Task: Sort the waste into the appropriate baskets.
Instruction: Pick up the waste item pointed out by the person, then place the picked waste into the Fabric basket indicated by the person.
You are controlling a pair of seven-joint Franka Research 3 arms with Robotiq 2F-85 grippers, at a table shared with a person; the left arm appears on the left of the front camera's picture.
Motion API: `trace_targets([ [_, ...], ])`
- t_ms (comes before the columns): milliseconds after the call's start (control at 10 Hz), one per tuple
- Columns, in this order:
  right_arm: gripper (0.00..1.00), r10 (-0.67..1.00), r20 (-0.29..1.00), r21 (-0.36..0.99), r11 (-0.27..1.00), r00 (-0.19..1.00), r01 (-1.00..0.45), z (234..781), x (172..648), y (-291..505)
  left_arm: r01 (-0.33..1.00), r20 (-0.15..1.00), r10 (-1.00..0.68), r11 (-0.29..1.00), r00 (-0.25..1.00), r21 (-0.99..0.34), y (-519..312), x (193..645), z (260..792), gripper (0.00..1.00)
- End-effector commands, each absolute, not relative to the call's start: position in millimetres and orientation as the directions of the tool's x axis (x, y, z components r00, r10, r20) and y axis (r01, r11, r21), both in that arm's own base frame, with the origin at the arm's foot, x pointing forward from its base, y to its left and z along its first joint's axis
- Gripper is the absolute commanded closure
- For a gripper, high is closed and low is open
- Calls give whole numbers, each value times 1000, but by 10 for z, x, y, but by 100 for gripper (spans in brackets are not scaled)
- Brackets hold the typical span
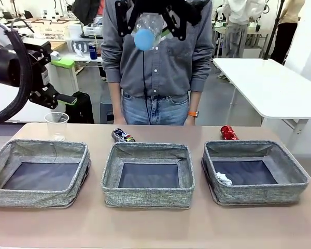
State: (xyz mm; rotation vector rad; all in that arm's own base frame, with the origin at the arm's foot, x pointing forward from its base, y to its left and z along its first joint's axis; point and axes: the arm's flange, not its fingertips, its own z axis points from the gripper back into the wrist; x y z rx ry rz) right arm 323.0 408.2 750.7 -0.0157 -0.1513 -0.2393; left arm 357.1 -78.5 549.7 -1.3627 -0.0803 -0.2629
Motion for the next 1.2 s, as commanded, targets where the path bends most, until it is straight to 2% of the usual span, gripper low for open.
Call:
trace_targets([
  [0, 100, -190, 172, -40, 979, 967, 200, 7586, 3299, 4063, 228, 201, -151, 191, 968, -955, -775, 3549, 5524, 0],
  [100, 100, -235, 151, 2, 971, 960, 237, 7507, 3230, 4082, 228, 201, -151, 191, 968, -955, -775, 3549, 5524, 0],
  [1100, 100, -235, 151, 2, 971, 960, 237, 7507, 3230, 4082, 228, 201, -151, 191, 968, -955, -775, 3549, 5524, 0],
])
